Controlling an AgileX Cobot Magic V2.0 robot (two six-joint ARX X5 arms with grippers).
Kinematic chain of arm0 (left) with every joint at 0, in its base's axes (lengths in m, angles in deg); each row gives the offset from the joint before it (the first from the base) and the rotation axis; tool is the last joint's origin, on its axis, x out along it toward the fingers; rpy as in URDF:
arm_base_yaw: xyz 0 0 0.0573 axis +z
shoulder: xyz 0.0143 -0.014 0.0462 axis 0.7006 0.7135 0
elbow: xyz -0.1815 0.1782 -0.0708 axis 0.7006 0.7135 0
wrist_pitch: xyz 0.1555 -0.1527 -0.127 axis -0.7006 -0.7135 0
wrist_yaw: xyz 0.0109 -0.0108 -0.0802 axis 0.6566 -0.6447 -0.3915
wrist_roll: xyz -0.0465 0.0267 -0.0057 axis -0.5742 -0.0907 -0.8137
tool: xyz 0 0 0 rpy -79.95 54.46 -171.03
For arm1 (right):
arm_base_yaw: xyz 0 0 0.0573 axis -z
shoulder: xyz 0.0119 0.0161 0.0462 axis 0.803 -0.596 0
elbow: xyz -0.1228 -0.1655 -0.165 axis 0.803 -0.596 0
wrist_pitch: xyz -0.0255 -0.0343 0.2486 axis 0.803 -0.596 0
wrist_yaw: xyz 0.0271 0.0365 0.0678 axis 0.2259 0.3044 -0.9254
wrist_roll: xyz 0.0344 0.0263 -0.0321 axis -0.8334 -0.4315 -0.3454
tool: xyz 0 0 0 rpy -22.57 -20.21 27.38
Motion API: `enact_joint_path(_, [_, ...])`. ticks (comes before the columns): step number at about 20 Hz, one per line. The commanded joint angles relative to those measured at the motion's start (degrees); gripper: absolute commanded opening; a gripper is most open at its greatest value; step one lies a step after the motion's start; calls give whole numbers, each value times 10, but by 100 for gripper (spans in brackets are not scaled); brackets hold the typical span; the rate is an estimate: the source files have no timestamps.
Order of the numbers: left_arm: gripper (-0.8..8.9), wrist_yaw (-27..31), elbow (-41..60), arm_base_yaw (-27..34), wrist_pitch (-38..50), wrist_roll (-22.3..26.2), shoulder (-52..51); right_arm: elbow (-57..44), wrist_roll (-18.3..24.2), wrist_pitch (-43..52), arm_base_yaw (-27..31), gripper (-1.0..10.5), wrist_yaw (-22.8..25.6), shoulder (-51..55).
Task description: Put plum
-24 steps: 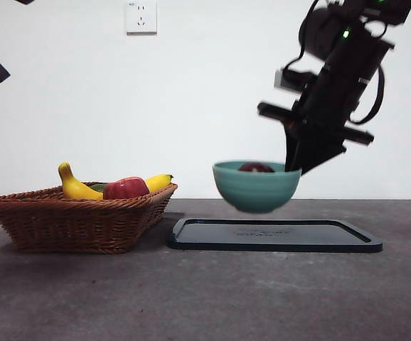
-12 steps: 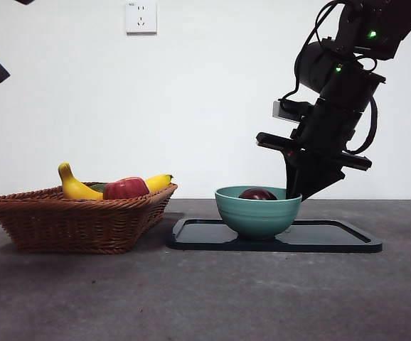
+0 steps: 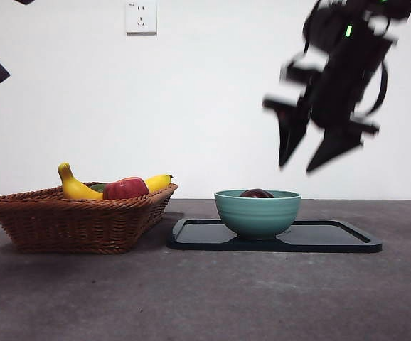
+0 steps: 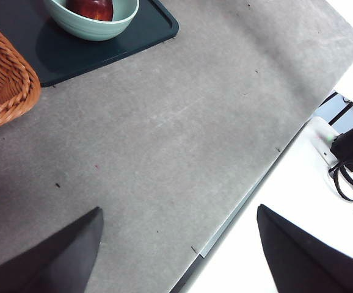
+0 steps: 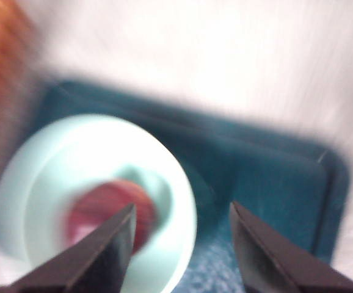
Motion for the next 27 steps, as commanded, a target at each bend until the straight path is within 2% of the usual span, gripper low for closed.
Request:
enact_joint_path(1, [404,-3,-2,-3,5,-1,2,14,7,-17,-3,246,-2,47])
enact_joint_path(5, [403,-3,-2,-3,5,-1,3,14,27,-91,-9,246,-36,149])
enact_joint_path(10, [403,-3,-2,-3,7,-1,3,9,55,-187,-33,246,-35,265])
enact_joint_path(13, [403,-3,-2,-3,7,-1,3,-31,56,-191,-50,245,-38,332])
enact_joint_path(21, [403,-3,-2,-3,7,-1,3,-221,52,-191,-107,246,-69,510])
enact_joint_path(27, [403,-3,-2,-3,7,-1,3,-289,38,-191,-119,245,-97,573])
